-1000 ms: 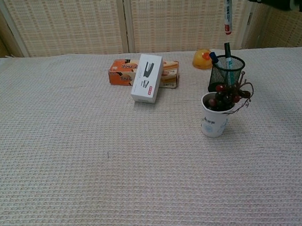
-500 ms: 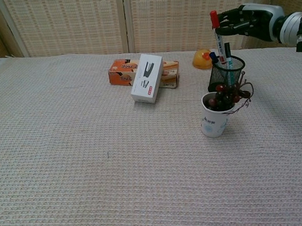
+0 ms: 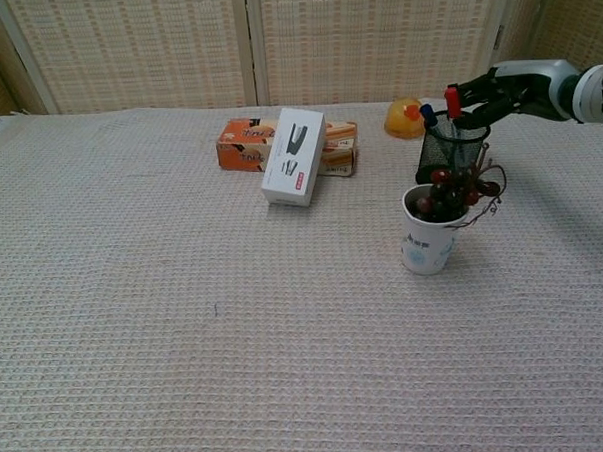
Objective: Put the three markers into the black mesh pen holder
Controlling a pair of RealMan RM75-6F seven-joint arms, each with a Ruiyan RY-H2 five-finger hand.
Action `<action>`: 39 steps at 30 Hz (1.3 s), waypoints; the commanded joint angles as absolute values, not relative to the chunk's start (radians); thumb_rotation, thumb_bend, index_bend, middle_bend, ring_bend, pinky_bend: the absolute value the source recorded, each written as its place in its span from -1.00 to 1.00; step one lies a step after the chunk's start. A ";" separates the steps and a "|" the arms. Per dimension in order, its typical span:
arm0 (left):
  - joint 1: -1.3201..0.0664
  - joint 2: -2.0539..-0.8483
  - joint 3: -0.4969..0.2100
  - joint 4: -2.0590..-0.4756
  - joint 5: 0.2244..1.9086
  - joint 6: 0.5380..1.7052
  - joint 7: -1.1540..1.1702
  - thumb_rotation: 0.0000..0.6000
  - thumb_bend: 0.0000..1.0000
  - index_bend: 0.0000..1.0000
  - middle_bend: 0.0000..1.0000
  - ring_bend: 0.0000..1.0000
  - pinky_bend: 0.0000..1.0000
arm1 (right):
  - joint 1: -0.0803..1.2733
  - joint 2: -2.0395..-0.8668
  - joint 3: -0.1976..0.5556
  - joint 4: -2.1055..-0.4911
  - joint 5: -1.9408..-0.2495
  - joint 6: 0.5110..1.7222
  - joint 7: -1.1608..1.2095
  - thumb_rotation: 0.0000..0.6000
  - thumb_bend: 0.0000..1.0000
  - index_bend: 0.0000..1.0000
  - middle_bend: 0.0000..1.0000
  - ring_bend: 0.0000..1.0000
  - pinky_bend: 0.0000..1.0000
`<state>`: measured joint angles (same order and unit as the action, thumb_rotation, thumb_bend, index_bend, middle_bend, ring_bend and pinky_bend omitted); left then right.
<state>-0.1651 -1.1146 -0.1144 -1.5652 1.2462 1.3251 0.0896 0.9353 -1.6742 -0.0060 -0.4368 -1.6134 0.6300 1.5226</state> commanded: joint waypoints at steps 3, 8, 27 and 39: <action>-0.165 -1.114 -0.115 -1.565 1.245 1.325 0.088 1.00 -0.36 -0.99 -1.00 -1.00 -0.93 | 0.941 -1.649 -0.015 -0.460 -1.616 0.652 1.508 1.00 -0.35 -0.37 -0.93 -0.98 -1.00; -0.166 -1.114 -0.114 -1.563 1.248 1.324 0.086 1.00 -0.36 -0.99 -1.00 -1.00 -0.93 | 0.925 -1.588 0.005 -0.533 -1.603 0.761 1.465 1.00 -0.35 -0.63 -0.97 -1.00 -1.00; -0.172 -1.119 -0.098 -1.583 1.296 1.334 0.101 1.00 -0.36 -0.99 -1.00 -1.00 -0.93 | 0.339 -1.211 -0.069 -1.834 -1.512 1.581 -0.473 1.00 -0.40 -0.64 -1.00 -1.00 -1.00; -0.164 -1.108 -0.096 -1.603 1.312 1.355 0.095 1.00 -0.36 -0.99 -1.00 -1.00 -0.93 | 0.249 -1.262 0.006 -1.551 -1.193 1.420 -0.311 1.00 -0.40 -0.66 -1.00 -1.00 -1.00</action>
